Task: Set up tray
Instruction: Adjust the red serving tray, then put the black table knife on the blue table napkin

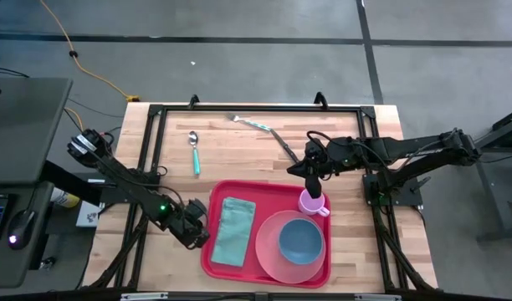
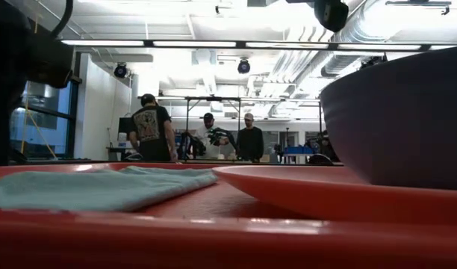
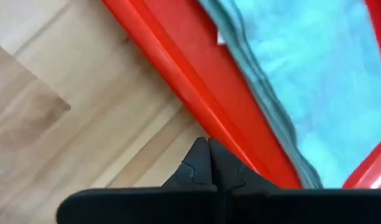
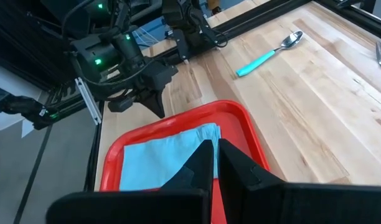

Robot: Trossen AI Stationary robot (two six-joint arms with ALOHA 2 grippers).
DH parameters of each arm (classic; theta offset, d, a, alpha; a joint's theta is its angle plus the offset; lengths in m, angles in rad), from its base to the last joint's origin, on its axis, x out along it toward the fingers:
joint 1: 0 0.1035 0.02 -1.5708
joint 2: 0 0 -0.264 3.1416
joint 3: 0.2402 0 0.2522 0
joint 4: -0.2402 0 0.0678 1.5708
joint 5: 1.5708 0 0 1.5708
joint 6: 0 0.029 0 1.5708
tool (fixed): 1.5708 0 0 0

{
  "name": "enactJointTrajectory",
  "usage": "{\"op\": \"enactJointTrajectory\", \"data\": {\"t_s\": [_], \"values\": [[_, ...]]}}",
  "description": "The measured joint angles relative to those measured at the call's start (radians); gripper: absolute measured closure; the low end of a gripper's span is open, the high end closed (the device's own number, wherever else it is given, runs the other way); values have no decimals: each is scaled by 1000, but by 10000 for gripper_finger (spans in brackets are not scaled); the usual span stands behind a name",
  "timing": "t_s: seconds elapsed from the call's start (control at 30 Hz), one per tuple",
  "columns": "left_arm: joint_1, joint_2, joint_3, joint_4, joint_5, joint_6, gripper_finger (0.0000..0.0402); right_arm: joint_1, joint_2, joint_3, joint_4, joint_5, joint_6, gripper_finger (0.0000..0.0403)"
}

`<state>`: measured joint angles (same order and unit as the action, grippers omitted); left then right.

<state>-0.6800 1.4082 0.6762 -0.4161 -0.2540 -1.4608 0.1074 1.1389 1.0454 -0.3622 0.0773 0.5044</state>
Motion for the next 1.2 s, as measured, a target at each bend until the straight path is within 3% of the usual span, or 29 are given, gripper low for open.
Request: {"op": "enactJointTrajectory", "data": {"t_s": [0.17, 0.3, 0.43, 0.6, 0.73, 1.0, 1.2], "values": [[0, -53, 0, -5, -67, 36, 393, 0, 0, 0, 0, 10, 16, 403], [0, -102, 0, -33, -143, 57, 367, 0, 0, 0, 0, 24, 24, 403], [0, -176, 0, -62, -301, 189, 348, 0, 0, 0, 0, 34, 39, 403], [0, -302, 0, -56, -543, 445, 363, -11, 0, 0, 0, 54, 57, 403], [0, -434, 0, -56, -674, 679, 385, -34, 0, 0, 0, 48, 65, 403], [0, -712, 28, -49, -820, 1140, 381, -109, 0, 0, 0, 14, 82, 402], [0, -806, 134, -49, -918, 1520, 386, -179, 0, 0, -13, 12, 92, 402]]}}
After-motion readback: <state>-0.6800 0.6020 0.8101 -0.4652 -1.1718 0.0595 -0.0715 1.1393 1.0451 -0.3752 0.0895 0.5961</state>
